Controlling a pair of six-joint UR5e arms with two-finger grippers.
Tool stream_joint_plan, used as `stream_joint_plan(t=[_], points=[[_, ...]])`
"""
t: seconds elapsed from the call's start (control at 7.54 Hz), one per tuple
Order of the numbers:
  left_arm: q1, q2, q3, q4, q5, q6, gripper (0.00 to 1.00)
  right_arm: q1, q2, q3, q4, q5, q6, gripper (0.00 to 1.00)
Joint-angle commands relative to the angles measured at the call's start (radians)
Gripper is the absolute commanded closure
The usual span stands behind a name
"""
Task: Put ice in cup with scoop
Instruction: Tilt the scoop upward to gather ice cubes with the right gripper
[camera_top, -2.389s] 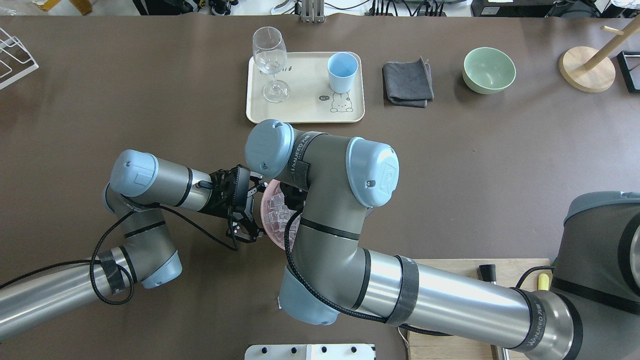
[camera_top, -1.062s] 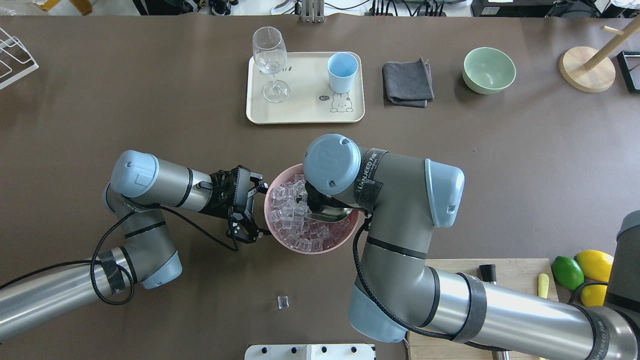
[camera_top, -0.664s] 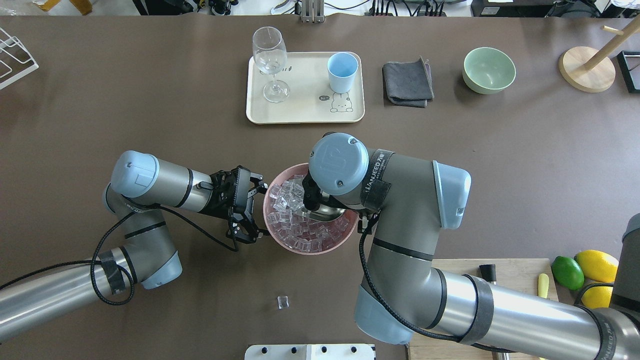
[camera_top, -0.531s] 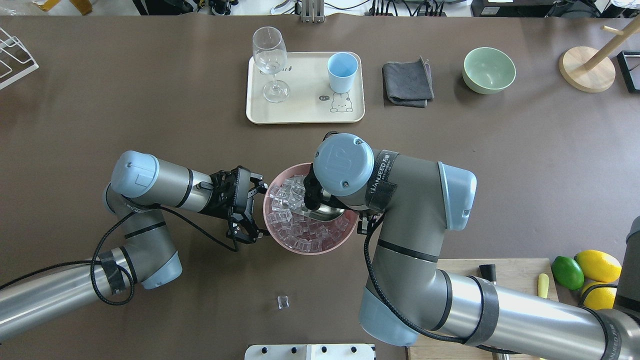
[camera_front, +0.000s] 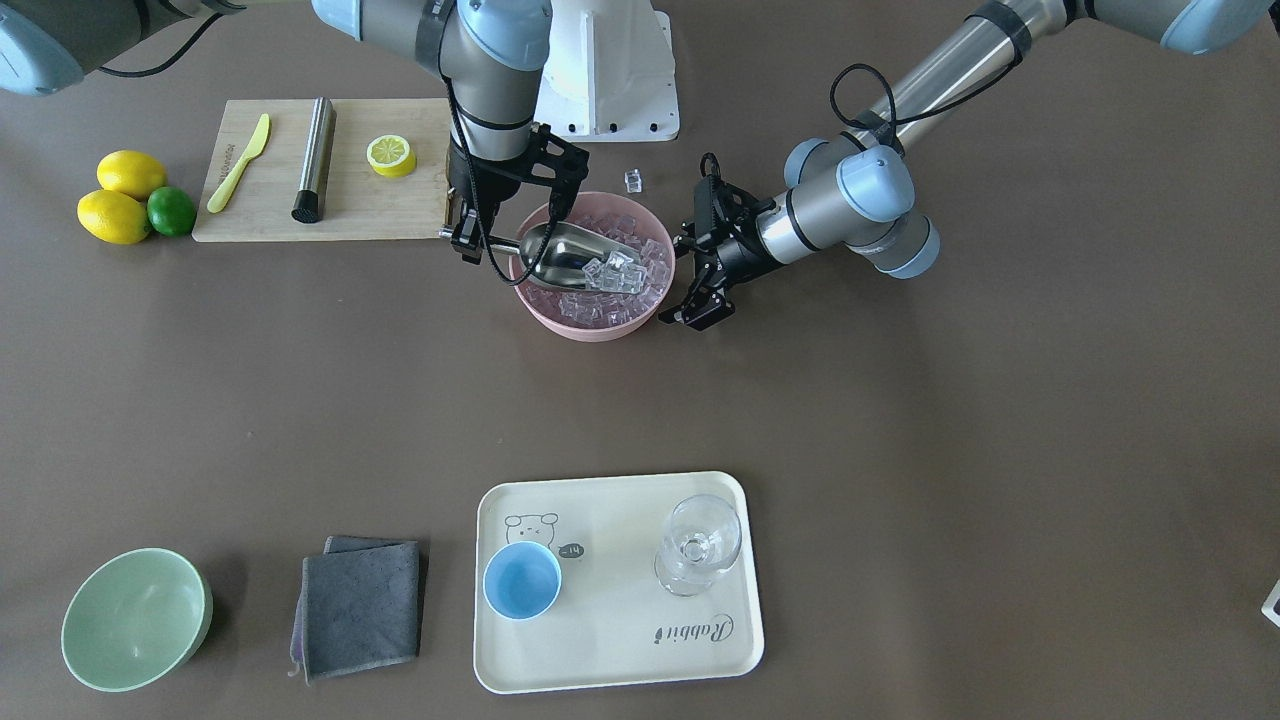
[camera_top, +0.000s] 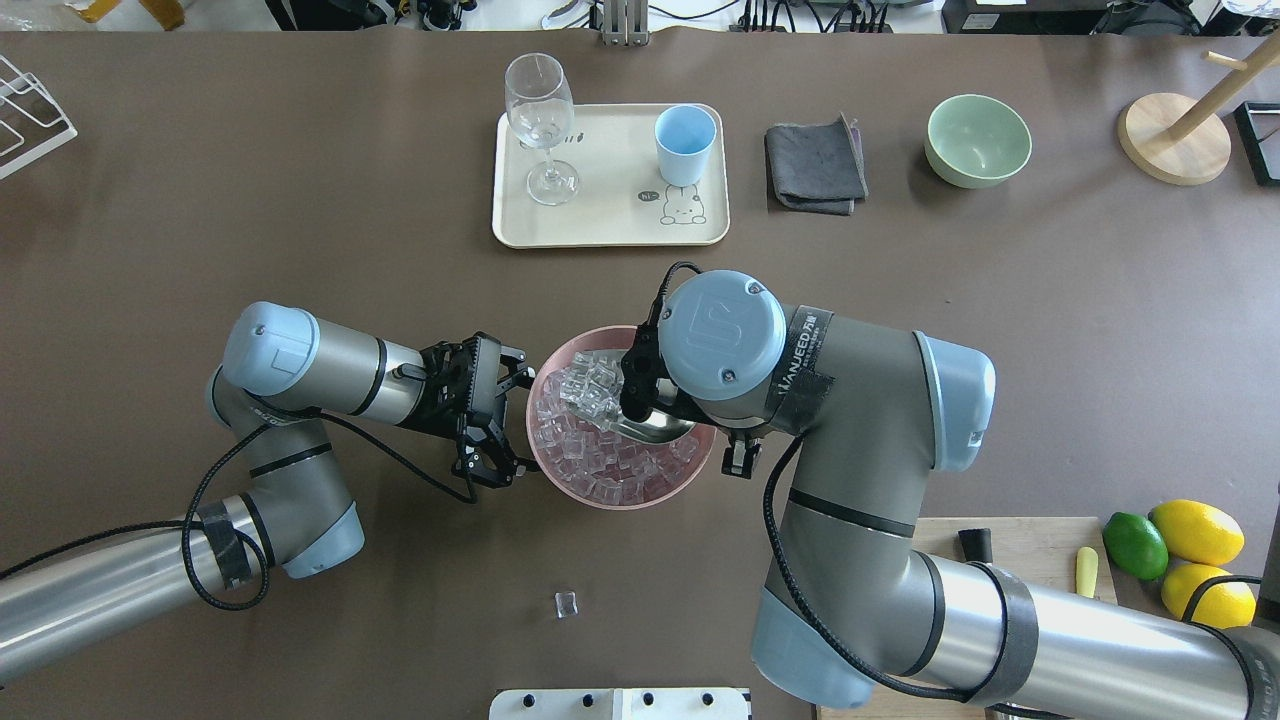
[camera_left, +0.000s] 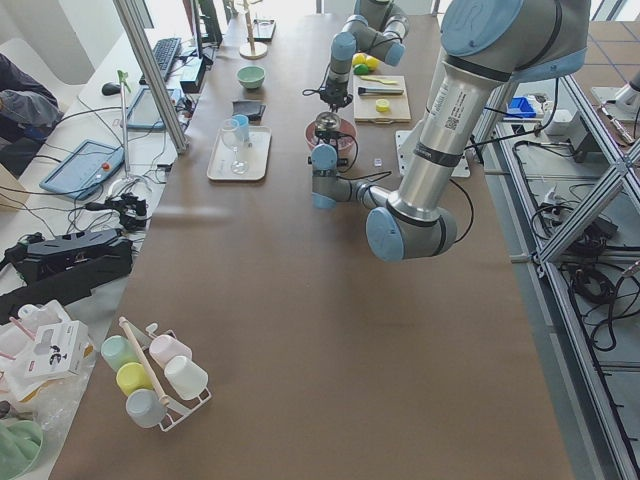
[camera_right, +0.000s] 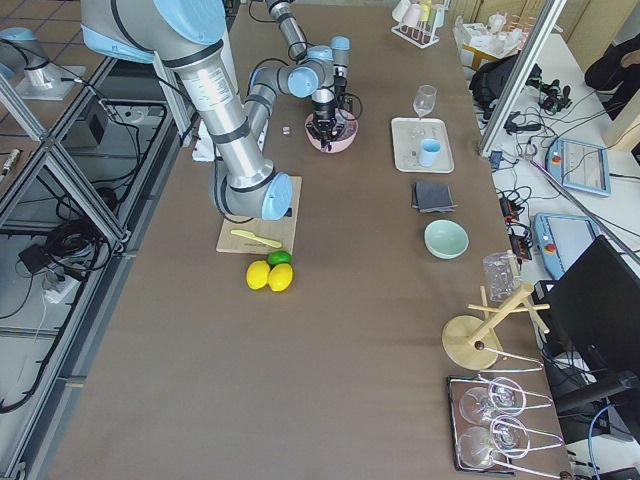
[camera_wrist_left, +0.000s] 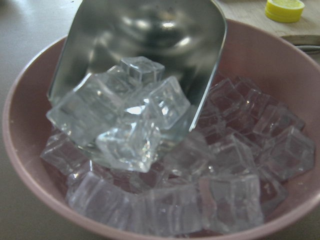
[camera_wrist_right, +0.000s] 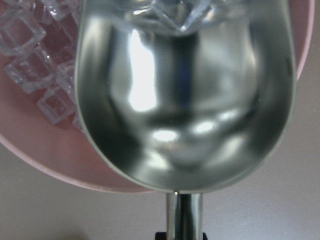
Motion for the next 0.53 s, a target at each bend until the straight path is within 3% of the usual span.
stream_joint_plan(t=[0.0,0.4], points=[[0.000,0.001,0.001,0.000,0.000,0.001,0.02,0.000,-0.028,0.070,0.045,0.003,0.022,1.00],[0.000,0.001,0.001,0.000,0.000,0.001,0.02,0.000,-0.129,0.205,0.092,0.003,0.061,1.00]])
